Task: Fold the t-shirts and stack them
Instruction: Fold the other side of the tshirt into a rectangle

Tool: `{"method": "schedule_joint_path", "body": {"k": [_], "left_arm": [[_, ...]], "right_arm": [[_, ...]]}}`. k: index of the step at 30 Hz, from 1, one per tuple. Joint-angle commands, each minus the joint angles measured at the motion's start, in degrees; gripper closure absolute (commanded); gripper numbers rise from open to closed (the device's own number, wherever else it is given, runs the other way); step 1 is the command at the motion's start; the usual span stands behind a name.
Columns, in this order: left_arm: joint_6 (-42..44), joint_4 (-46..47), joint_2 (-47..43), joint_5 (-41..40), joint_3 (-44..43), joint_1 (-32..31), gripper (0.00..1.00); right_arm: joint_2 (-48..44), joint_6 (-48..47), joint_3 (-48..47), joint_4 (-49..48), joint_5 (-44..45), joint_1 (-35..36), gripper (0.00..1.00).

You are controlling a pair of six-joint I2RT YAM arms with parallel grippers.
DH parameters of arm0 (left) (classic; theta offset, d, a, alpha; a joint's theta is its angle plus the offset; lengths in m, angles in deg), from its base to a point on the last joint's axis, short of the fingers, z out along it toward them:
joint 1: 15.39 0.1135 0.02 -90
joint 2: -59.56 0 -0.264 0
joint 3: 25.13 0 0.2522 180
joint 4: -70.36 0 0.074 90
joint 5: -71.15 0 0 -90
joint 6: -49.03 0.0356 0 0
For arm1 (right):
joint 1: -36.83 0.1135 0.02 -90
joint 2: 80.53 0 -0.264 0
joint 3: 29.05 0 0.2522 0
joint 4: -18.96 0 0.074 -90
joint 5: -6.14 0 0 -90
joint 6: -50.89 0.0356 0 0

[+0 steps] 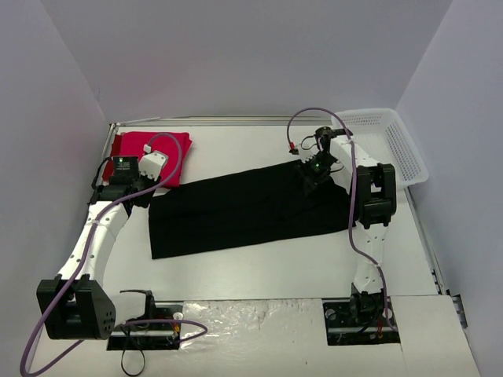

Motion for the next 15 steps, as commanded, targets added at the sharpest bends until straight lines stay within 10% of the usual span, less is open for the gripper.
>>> {"method": "schedule_joint_path", "body": {"k": [1,15], "left_arm": [[-0.18,-0.29,-1.45,0.51,-0.54,0.05,0.67],[0.0,-0.29,-1.27,1.48,-0.01,0.14,0.67]], "right_arm": [[0.21,-0.87,-2.75,3.11,-0.19,0.17,0.6],[4.16,-0.17,-7.32,3.73,1.65,0.17,0.56]]}}
